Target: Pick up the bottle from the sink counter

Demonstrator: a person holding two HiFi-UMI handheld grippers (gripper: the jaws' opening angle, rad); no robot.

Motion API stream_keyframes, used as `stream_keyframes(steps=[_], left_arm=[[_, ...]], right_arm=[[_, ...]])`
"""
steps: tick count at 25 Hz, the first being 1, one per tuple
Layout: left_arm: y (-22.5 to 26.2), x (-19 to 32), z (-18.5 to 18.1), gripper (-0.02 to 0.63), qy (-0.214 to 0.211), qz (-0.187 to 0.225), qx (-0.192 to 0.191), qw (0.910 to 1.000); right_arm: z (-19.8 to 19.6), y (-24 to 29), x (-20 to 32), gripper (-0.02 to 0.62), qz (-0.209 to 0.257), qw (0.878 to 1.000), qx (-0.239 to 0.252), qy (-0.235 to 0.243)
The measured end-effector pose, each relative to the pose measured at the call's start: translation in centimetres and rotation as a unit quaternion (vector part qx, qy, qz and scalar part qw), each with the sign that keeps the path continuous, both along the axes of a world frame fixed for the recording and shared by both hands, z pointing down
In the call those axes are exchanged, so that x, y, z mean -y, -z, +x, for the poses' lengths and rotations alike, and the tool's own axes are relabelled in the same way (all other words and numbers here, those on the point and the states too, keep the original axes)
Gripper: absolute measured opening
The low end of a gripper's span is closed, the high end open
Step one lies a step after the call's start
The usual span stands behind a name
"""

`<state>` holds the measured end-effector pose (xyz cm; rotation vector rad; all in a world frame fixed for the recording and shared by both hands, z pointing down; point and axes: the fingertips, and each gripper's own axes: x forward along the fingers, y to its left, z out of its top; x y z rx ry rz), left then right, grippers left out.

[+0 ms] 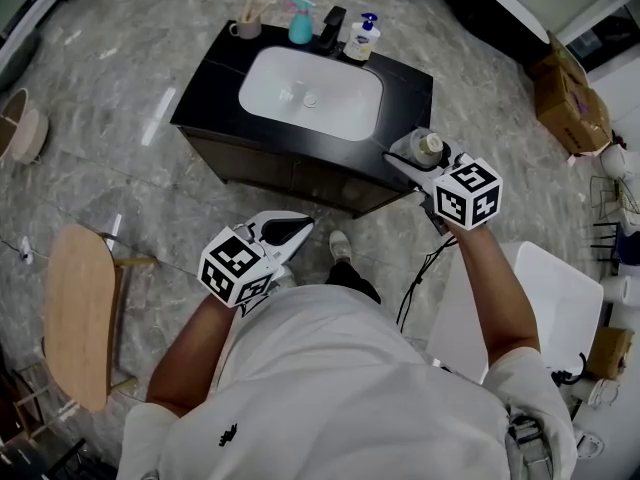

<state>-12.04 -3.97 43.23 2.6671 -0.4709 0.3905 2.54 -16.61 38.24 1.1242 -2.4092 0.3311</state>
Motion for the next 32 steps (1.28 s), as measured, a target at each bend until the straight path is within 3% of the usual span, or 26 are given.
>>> stream_keyframes(steps=[18,32], left_arm=[[0.8,-1.0,0.6,0.006,-0.017,0.008,-0.006,0.9998],[0.5,-0.5,-0.3,0.006,-0.004,0.005,-0.004,1.0000]], right_arm=[[-0.1,0.4,-2.1,0.348,-0.005,1.000,0.004,-0.002],[0.4,-0.2,-1.1,0.349,-0.011,1.000,0.004,-0.008]])
